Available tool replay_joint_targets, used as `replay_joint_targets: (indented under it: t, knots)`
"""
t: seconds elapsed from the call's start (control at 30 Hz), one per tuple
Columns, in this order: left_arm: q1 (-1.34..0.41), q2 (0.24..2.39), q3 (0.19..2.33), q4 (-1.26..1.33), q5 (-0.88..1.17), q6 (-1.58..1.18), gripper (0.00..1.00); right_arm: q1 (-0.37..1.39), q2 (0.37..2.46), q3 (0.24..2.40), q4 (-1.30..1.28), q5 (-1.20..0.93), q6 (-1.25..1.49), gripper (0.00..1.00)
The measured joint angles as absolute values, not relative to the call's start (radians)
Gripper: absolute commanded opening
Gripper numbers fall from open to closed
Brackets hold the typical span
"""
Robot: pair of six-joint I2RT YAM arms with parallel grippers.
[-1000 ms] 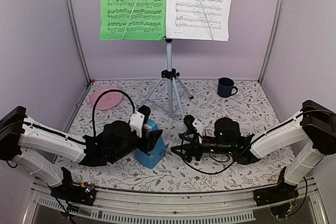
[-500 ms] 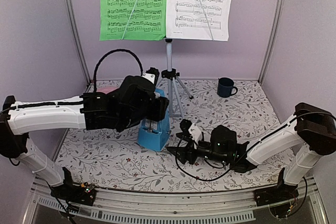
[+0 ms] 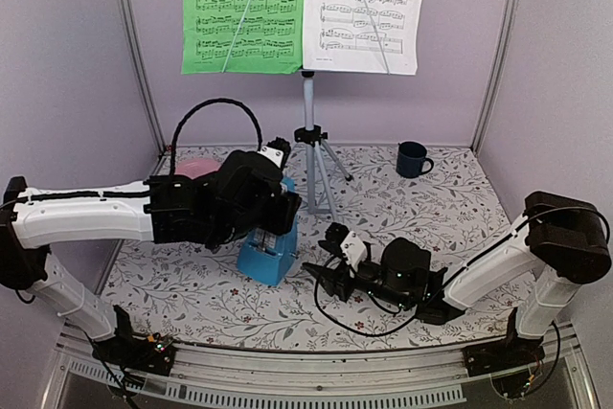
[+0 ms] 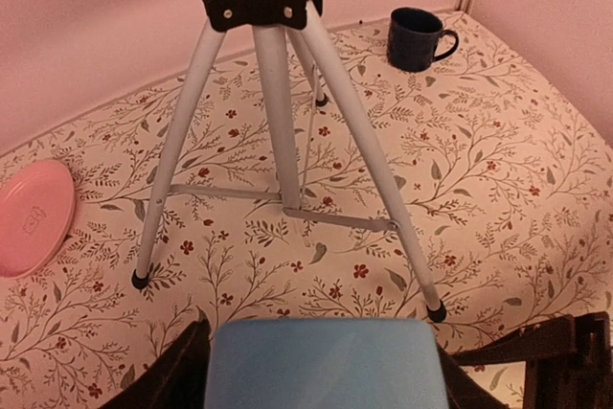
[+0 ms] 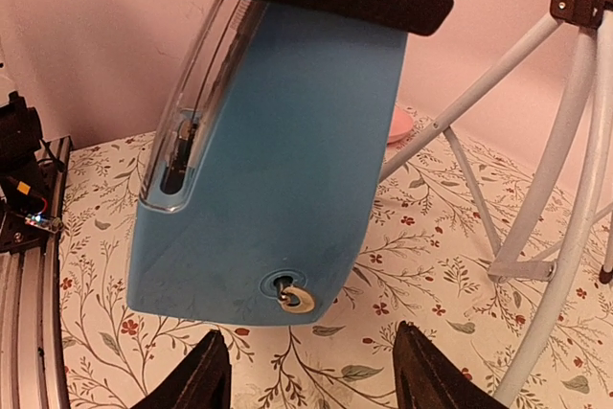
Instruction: Set up the instrument practice props
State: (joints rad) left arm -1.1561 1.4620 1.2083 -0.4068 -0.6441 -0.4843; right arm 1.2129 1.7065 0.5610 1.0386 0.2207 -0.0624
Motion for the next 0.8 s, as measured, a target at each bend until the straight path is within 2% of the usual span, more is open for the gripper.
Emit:
replay_joint_targets:
  t: [0.23, 0.47, 0.67, 0.8]
  knots:
    - [-1.191, 1.387, 1.111, -0.296, -0.645, -0.360, 0.12, 1.213, 1.723, 0.560, 1.074, 0.147, -0.080, 0.54]
    - [-1.204, 1.357, 1.100, -0.210, -0.638, -0.303, 0.12, 1.213, 1.748, 0.565, 1.086, 0.109, -0.091, 0.53]
    - [-1.210, 1.358, 1.100, -0.196, -0.640, -0.287, 0.12, 1.216, 1.769, 0.588, 1.081, 0.106, -0.091, 0.57]
    - [-1.220, 1.359, 1.100, -0.198, -0.670, -0.276, 0.12, 1.219, 1.769, 0.598, 1.082, 0.130, -0.090, 0.52]
